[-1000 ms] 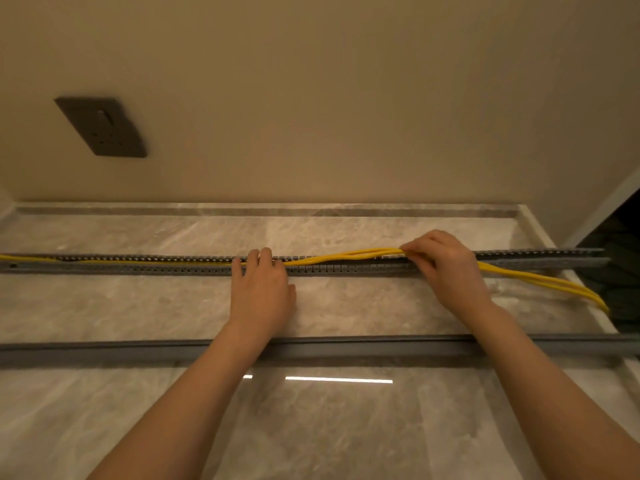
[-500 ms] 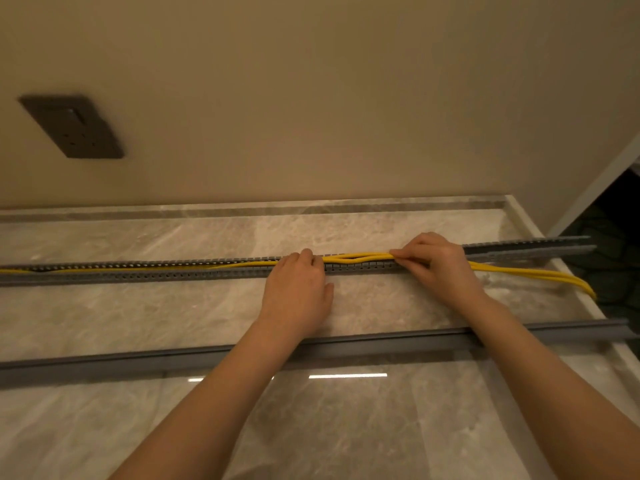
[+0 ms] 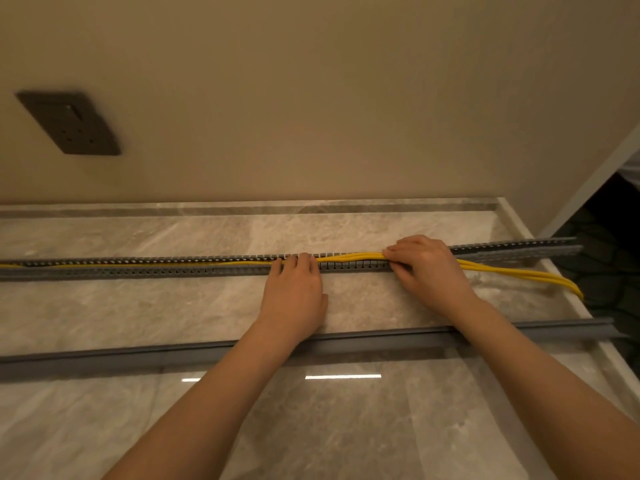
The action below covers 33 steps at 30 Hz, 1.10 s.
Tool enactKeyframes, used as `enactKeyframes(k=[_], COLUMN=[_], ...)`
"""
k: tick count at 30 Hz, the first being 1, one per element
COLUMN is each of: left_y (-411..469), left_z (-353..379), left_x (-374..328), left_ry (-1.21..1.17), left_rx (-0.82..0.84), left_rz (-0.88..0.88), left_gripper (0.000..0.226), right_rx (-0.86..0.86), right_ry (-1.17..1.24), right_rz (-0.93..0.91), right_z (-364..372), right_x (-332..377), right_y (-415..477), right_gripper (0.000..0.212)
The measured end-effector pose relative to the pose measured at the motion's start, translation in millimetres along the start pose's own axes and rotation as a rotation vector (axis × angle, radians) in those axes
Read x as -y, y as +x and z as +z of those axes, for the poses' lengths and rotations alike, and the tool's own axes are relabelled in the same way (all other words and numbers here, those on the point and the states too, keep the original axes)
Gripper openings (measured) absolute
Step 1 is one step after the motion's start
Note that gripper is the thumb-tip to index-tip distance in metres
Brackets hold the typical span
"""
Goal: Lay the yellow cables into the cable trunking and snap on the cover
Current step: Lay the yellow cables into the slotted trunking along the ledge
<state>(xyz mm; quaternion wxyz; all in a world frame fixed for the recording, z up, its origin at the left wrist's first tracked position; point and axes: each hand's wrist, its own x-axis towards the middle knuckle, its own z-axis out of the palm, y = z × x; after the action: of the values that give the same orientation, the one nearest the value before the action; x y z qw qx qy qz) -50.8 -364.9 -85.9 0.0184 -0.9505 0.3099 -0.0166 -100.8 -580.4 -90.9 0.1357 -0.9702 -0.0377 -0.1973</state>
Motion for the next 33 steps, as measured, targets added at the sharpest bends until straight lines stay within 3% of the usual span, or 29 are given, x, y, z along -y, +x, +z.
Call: enactKeyframes(k=[5, 9, 14, 17, 26, 33], left_y=[-6.2, -4.3, 5.3, 10.5, 18.5, 17.7], left_z=[3.4, 4.2, 4.5, 1.5, -1.9, 9.3], left_x=[-5.2, -27.0, -57.1, -56.6, -55.1, -45.5], left_ry=[0.027, -0.091, -0.167, -0.158, -0.188, -0.204], left_rx=[-0.037, -0.113, -0.059, -0.088, -0.064, -0.072], left_rz=[-0.027, -0.001, -0.025, -0.055, -0.067, -0.001], left_gripper=[0.062, 0.062, 0.063, 0.053, 0.051, 0.059], right_rx=[0.098, 0.134, 0.168, 0.222, 0.361, 0.342], right_ry=[-0.031, -0.033, -0.045, -0.087, -0.141, -0.131], right_rz=[0.009, 0.022, 0.034, 0.017, 0.065, 0.149], right_z=[-1.4, -2.5, -5.0, -1.7, -8.1, -5.6], right_x=[1.0, 1.7, -0.3, -0.7, 6.9, 15.2], right_y=[-3.8, -2.4, 4.2, 4.6, 7.0, 0.1], right_gripper=[0.032, 0.036, 0.028, 0.032, 0.039, 0.048])
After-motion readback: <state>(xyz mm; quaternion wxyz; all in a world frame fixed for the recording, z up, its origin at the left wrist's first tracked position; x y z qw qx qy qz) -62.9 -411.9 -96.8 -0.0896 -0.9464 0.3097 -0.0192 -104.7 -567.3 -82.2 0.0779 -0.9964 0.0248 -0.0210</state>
